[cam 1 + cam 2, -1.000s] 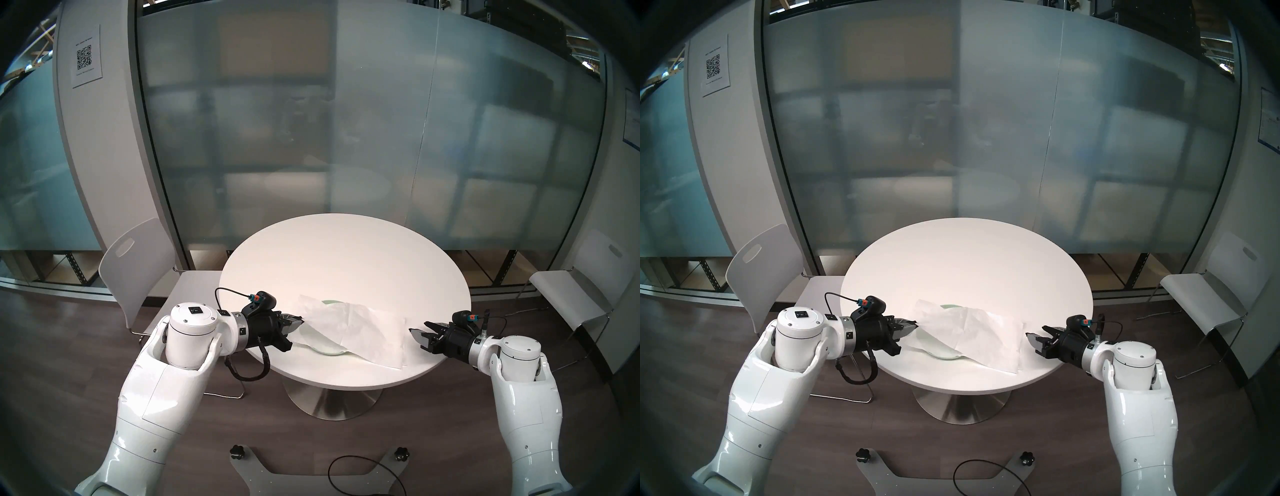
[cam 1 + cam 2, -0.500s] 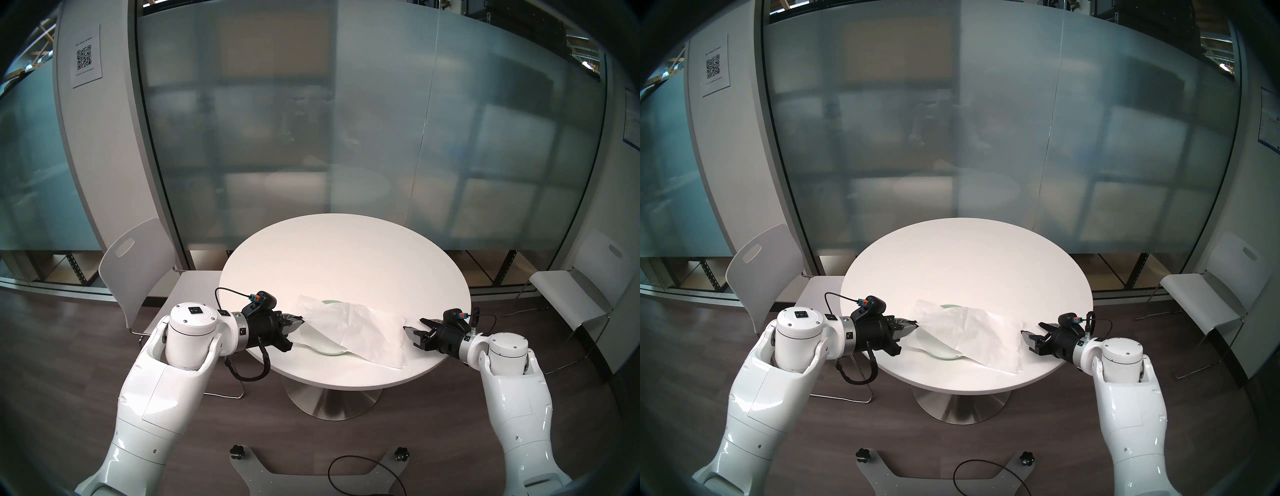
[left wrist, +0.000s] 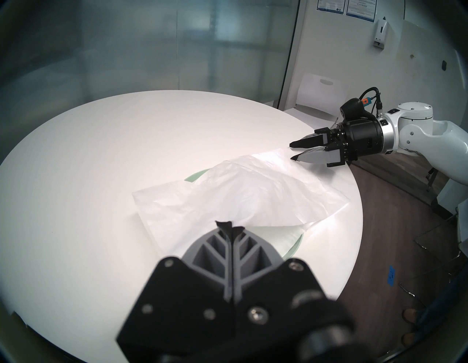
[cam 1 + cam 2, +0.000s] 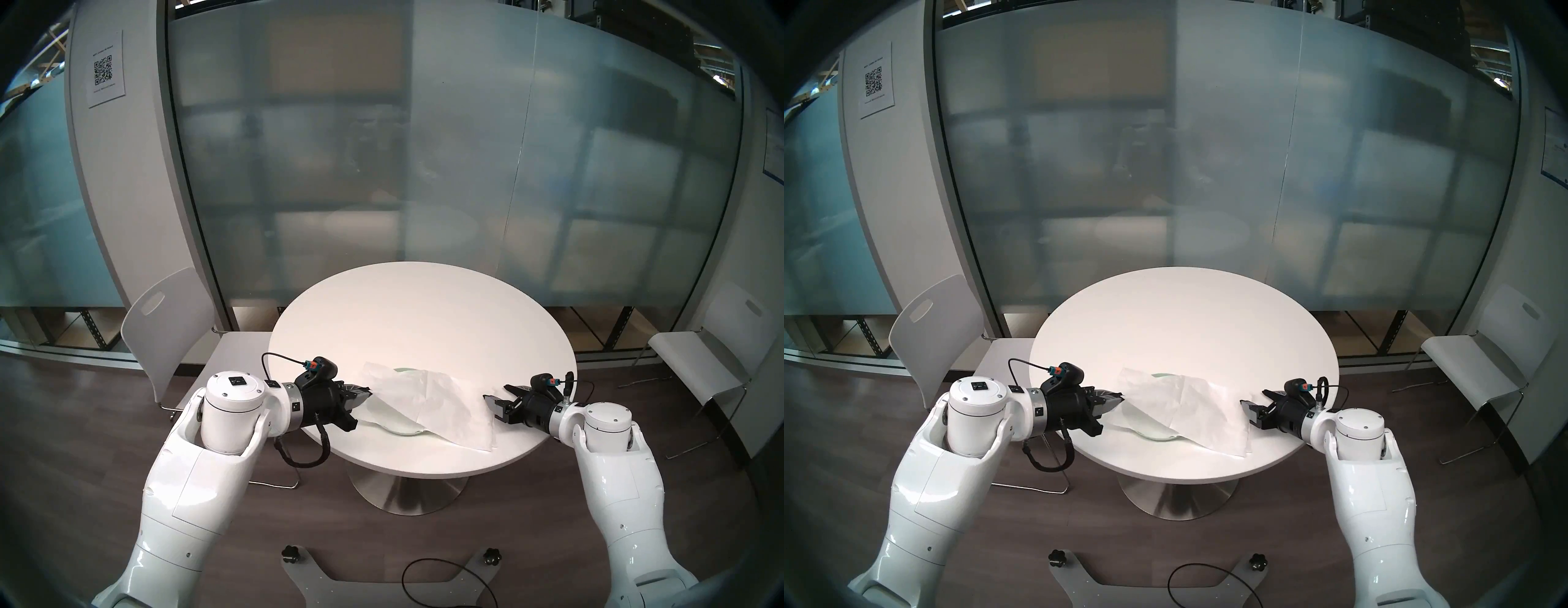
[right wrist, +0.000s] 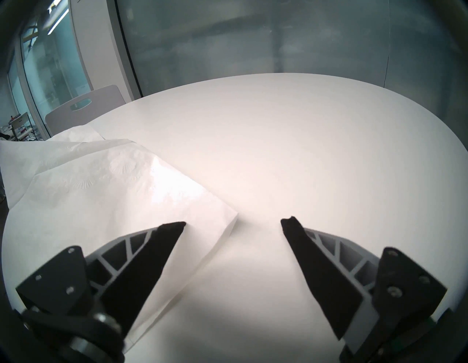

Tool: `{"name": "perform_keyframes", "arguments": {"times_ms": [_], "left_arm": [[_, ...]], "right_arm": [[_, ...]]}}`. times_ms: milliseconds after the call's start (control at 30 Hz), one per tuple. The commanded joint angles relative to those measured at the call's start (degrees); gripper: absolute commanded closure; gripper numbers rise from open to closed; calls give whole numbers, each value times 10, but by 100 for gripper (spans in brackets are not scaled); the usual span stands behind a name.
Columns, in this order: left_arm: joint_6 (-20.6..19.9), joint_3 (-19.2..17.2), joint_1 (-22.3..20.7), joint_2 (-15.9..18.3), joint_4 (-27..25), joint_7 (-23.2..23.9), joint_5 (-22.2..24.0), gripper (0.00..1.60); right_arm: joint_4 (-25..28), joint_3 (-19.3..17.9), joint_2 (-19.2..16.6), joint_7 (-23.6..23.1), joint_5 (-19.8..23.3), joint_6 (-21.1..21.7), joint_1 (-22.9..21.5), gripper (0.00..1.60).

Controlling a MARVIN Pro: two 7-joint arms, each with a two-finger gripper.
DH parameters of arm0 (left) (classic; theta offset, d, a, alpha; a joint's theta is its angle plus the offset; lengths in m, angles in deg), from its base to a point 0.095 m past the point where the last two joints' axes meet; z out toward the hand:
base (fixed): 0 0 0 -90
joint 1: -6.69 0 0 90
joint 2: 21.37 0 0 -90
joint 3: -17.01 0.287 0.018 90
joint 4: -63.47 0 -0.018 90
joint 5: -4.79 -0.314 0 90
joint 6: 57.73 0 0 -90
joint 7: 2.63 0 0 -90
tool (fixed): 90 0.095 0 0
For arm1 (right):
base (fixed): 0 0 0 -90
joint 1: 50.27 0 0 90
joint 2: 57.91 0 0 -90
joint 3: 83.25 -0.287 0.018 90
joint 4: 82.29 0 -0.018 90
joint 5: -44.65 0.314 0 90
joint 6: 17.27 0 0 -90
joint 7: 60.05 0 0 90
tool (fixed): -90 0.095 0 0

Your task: Fold the napkin in half twice and place it beside the plate

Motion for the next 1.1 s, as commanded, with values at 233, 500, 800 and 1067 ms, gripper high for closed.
{"name": "perform_keyframes", "arguments": {"times_ms": [233,500,800,1067], "left_arm": [[1,-4,-2,1,-8,-1,0,160],[2,-2,-6,1,-4,0,1,160],[0,-3,-6,2,-6,1,0,160],[1,-3,-3,3,-9,5,0,160]], "right_arm": [[8,19,-7,-17,-7,4,-10,83],[24,17,-7,-23,-4,11,0,101],[62,5,-3,-38,10,28,13,160],[118,-16,6,-65,37,65,31,160]]}}
